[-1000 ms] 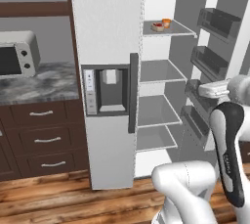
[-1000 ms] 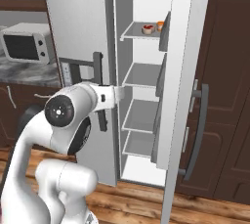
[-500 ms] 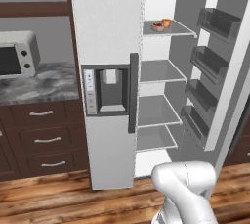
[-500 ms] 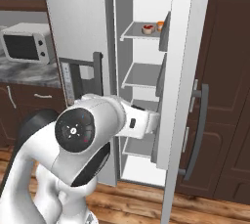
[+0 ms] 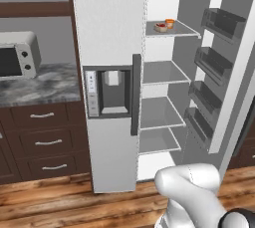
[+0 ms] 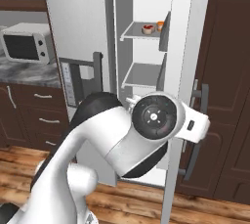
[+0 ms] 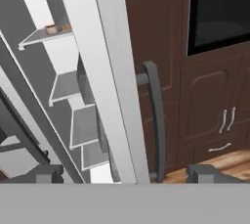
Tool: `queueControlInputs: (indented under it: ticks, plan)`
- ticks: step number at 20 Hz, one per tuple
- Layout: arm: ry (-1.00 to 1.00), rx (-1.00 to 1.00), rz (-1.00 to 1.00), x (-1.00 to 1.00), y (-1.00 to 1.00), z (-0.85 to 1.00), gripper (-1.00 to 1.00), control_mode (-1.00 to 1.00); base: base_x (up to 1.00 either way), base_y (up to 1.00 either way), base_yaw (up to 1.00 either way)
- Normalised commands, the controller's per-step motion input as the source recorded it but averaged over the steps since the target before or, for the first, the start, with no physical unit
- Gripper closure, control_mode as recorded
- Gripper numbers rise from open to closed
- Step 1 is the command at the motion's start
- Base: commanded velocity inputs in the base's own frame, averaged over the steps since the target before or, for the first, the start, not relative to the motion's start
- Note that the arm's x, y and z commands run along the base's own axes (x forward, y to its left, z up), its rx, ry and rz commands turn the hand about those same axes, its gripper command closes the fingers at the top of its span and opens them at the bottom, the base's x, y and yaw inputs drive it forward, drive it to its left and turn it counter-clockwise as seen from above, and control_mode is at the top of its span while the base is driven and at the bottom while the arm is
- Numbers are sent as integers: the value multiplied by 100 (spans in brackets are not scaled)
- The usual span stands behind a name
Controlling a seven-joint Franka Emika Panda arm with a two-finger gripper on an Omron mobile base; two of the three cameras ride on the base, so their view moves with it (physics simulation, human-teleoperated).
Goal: Pick up the frozen steak from the freezer, place it on any shelf in the fridge, and close the fridge and freezer doors when done.
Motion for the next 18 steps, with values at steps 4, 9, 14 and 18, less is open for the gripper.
queueControlInputs:
  ticks: [4, 9, 14, 18]
  plan:
    - [0, 1, 0, 18, -47, -30, -100, -100, 0, 0, 0]
    - [0, 0, -4, 43, -71, -34, -100, -100, 0, 0, 0]
    - [0, 4, -6, 58, -55, -1, -100, -100, 0, 0, 0]
    - [0, 5, 0, 55, -49, -6, -100, -100, 0, 0, 0]
